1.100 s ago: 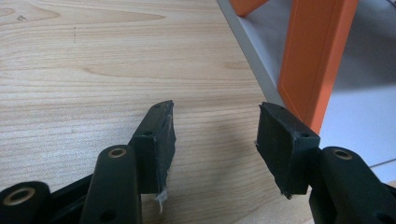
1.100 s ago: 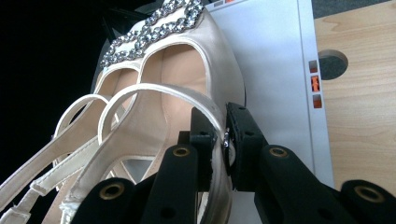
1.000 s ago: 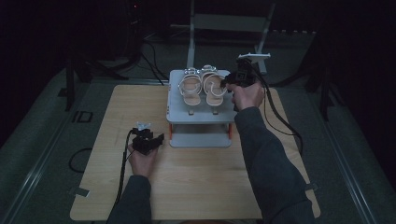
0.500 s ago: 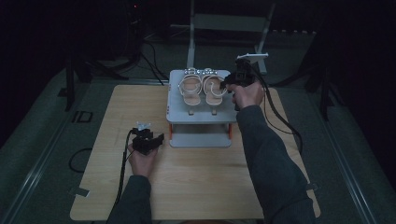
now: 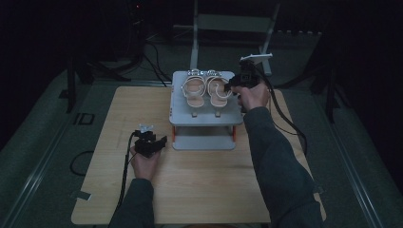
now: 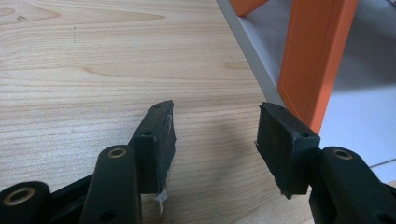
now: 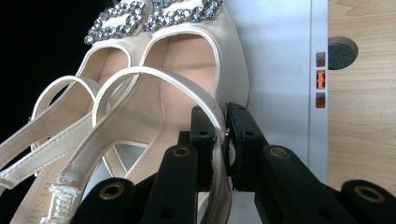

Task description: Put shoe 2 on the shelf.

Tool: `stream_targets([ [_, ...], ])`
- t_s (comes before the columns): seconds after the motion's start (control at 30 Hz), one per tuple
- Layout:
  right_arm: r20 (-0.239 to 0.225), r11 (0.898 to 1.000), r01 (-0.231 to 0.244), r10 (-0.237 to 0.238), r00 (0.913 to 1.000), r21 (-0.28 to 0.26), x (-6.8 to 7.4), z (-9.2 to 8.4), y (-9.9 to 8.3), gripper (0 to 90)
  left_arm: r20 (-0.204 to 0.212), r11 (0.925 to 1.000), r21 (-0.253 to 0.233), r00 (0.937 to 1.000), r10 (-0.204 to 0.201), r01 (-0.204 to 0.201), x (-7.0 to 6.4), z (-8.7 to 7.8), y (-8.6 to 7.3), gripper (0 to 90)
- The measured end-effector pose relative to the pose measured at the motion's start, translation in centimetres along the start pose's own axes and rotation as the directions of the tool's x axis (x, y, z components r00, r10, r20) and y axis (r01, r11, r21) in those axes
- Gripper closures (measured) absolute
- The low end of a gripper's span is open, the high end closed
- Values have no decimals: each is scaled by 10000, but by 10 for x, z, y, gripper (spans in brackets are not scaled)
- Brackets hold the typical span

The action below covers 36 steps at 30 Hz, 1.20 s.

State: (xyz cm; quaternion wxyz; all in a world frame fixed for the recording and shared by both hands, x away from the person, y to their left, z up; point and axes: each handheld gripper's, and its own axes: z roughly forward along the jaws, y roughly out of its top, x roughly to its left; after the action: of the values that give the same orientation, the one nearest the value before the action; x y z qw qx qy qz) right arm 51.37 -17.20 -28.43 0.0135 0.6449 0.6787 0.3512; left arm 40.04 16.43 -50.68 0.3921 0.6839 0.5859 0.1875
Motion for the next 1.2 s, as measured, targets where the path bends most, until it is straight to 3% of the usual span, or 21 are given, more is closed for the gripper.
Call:
stream_targets([
  [0.2,8,9997,223,-223,9998,87,-2,1,0,786,-4,10000,3,10000,7,-7,0,0,0,469],
  [0.27,-304,9988,467,-463,9985,144,-2,1,0,634,-4,10000,3,10000,5,-5,0,0,0,468],
  [0.3,-351,9981,604,-599,9976,121,-2,1,1,601,1,10000,3,10000,0,0,0,0,0,468],
  [0.37,-100,9961,879,-879,9961,-1,-1,-1,1,531,-4,10000,3,10000,7,-7,0,0,0,468],
  [0.53,-107,9875,1565,-1567,9876,-163,2,-6,1,443,-1,10000,3,10000,8,-8,0,0,0,468],
  [0.63,23,9816,1878,-1878,9822,-354,4,-10,1,420,-4,10000,1,10000,4,-4,0,0,0,468],
  [0.8,-48,9688,2212,-2231,9748,-1120,6,-24,2,371,-1,10000,3,10000,5,-5,0,0,0,468],
  [1.03,-253,9429,2631,-2737,9615,-2043,6,-40,0,353,0,10000,3,10000,7,-7,0,0,0,468],
  [1.2,-162,9345,2650,-2766,9608,-2379,3,-47,-1,366,3,10000,6,10000,11,-11,0,0,0,467],
])
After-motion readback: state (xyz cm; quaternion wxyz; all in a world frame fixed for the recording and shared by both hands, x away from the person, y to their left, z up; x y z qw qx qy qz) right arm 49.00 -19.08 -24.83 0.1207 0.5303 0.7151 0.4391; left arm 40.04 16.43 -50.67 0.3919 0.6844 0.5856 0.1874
